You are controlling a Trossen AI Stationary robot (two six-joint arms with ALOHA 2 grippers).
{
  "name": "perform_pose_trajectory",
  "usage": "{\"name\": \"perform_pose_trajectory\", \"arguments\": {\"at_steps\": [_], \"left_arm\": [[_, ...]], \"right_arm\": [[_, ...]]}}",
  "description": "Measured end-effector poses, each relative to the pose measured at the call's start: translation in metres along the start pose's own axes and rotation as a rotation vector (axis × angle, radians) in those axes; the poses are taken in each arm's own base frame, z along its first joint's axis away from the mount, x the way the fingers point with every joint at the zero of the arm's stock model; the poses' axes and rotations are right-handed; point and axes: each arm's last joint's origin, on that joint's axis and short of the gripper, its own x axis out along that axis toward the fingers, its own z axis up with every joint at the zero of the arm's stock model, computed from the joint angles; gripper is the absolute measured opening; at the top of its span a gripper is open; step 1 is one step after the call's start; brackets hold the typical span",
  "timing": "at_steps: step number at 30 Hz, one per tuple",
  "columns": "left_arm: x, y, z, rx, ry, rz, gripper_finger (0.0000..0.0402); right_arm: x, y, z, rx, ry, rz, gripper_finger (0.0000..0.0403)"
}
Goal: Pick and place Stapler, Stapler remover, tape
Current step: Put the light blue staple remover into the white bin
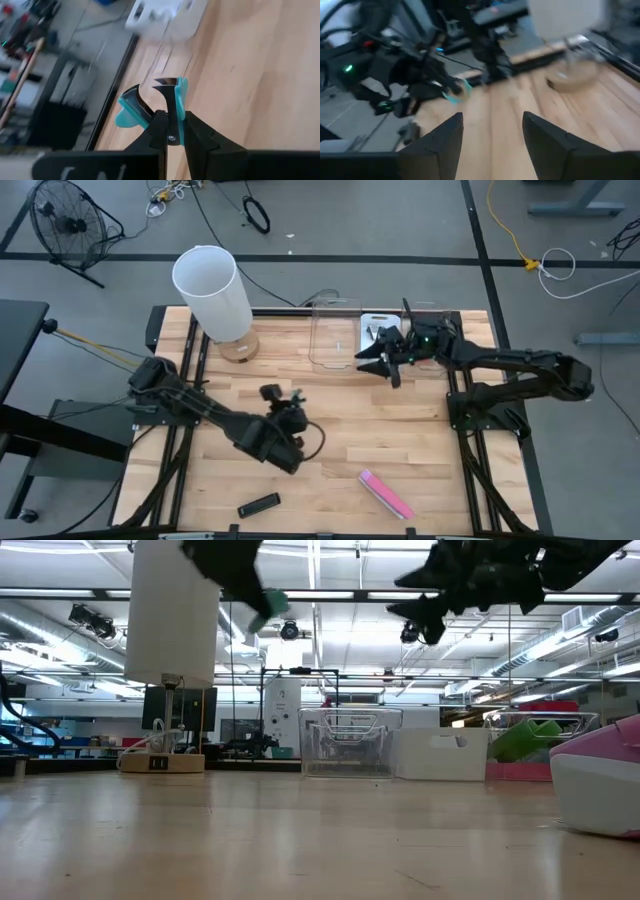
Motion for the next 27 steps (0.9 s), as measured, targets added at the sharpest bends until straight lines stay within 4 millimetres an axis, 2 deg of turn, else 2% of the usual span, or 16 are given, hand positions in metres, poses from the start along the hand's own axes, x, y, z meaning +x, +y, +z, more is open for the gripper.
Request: {"name": "perform_pose_trajectory", "arguments": {"at_steps": [6, 15, 19, 27], "left_arm": [[0.007, 0.011, 0.029, 0.033, -0.105, -0.109, 0.0034], [0.013, 0.019, 0.065, 0.050, -0.331, -0.377, 0.0034], [0.017, 0.023, 0.073, 0.047, -0.388, -0.418, 0.0034], [0.030, 0.035, 0.077, 0.046, -0.387, -0.408, 0.0034]], "right_arm": [[0.012, 0.023, -0.004, -0.096, -0.017, -0.005, 0.0206], [0.026, 0.040, -0.012, -0.132, -0.021, -0.072, 0.0206], [0.031, 0.043, -0.016, -0.147, -0.010, -0.055, 0.0206], [0.038, 0.050, -0.020, -0.159, -0.012, -0.015, 0.0206]]}}
